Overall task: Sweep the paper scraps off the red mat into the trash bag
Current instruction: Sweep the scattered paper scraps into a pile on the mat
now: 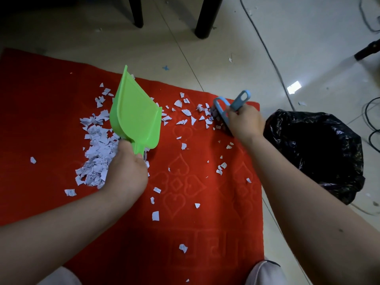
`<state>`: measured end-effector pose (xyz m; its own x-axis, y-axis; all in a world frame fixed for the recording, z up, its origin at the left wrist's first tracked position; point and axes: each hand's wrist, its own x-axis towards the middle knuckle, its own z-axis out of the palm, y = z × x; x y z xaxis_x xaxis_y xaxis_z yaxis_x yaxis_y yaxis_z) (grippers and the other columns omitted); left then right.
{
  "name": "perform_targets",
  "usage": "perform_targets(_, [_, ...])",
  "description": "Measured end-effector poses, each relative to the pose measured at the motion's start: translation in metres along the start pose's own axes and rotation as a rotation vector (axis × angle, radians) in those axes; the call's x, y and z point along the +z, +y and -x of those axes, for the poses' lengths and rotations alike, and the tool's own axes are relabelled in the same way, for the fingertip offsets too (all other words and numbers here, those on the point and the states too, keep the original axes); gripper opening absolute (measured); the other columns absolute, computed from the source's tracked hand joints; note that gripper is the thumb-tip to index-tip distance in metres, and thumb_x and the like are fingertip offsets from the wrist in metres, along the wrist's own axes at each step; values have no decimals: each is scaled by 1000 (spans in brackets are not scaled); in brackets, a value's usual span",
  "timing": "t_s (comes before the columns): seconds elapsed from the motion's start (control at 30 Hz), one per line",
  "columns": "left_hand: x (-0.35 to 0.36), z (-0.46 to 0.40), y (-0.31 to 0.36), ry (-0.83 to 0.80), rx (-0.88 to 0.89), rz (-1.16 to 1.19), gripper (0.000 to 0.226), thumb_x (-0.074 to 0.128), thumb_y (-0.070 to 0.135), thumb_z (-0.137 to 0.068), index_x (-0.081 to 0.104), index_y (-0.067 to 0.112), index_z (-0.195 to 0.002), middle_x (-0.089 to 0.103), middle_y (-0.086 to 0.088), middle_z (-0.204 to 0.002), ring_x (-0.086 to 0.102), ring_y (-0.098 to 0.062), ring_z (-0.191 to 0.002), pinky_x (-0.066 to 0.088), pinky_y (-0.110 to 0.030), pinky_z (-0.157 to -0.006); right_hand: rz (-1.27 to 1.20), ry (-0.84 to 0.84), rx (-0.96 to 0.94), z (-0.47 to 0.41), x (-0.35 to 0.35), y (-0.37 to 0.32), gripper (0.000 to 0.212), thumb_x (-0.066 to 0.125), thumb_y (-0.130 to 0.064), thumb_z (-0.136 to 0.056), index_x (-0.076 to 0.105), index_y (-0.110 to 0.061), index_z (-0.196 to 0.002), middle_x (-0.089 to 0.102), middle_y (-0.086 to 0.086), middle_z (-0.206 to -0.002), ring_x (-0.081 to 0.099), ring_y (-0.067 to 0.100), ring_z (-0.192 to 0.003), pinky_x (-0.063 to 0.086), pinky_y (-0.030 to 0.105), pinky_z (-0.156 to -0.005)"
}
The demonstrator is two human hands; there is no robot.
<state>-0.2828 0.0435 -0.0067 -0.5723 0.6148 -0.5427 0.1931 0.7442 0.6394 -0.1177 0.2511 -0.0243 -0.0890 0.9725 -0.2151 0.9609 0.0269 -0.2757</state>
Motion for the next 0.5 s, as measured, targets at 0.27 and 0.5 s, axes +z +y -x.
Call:
perform_targets(0.27, [-3,-1,-6,11,11,-15,8,35,14,-97,35,12,-105,60,-21,-93,62,-41,-81,51,-55,-78,29,146,-20,11,-15,-5,38,39,-46,-97,58,-14,-87,60,8,-85,57,32,-86,29,31,-65])
perform_targets(0.5, [-2,-1,-5,-1,17,8,11,35,13,-98,35,13,-109,60,-24,-94,62,-43,-83,50,-55,-76,43,17,-53,3,13,-32,37,40,-42,-96,63,-14,-100,66,12,-95,60,34,-90,42,33,-75])
